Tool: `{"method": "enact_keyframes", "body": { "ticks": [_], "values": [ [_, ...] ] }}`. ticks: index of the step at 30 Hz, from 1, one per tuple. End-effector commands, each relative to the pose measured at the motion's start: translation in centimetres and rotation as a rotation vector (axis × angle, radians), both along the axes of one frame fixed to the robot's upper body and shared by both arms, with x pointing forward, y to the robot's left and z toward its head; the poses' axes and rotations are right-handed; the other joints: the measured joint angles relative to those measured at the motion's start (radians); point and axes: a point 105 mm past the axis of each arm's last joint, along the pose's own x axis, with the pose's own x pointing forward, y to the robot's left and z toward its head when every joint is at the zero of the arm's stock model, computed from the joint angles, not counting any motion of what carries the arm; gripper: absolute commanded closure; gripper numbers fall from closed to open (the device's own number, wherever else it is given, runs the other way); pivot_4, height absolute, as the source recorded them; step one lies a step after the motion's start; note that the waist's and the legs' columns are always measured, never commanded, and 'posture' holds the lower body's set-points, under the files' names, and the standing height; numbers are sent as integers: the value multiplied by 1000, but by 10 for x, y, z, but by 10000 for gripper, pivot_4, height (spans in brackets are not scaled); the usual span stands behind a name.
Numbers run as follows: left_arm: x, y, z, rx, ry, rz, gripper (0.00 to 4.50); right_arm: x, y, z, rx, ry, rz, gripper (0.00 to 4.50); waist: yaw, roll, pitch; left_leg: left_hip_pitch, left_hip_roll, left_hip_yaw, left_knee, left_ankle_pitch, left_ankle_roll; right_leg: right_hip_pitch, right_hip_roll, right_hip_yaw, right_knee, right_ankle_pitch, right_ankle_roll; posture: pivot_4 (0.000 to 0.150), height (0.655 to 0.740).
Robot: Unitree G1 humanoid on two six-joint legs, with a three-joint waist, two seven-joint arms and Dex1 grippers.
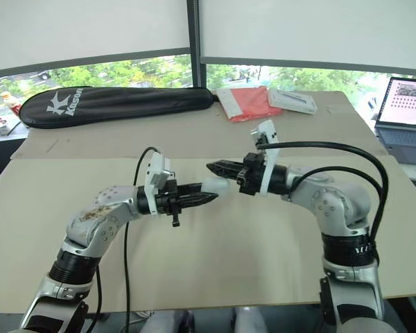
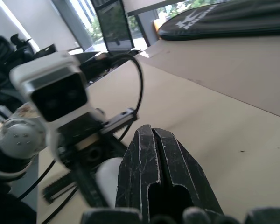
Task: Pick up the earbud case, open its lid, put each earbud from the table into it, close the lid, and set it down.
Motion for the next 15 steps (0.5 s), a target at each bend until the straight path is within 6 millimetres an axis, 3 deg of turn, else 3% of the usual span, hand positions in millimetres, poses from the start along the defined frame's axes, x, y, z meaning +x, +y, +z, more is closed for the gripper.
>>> {"method": "enact_keyframes", "body": {
  "ticks": [1,4,5,6,8,11,15],
  "values": [
    [2,2,10,-29,-31,16,39398,-2,-4,7,-37,-115,-51,44613,0,0,0,0,0,0,0,0,0,0,0,0,0,0,0,1500,7400],
    [5,4,5,-29,25,43,39398,11,-18,17,-21,-245,-212,44613,0,0,0,0,0,0,0,0,0,0,0,0,0,0,0,1500,7400],
    [7,5,1,-18,61,63,39398,13,-26,21,-15,-298,-267,38714,1,0,0,0,0,0,1,0,0,0,0,0,-1,0,0,1500,7400],
    [9,6,-3,-10,91,82,39398,13,-31,23,-17,-341,-298,35794,2,0,0,1,0,0,1,0,-1,0,0,1,-1,0,1,1500,7400],
    [12,5,-10,-22,199,131,39398,6,-43,12,-100,-425,-321,28771,11,0,0,1,-1,0,1,1,-1,0,0,0,-1,-2,4,1500,7400],
    [16,0,-19,-46,385,193,39398,-13,-52,-26,-303,-529,-247,17801,15,0,0,0,-3,-3,1,1,-1,0,-1,1,0,-6,10,1500,7400],
    [29,-4,-43,-67,635,343,39398,-27,-56,-64,-378,-521,-195,4543,7,-1,0,1,-5,-2,1,0,1,2,-2,4,0,-7,11,1500,7400]
  ]
}}
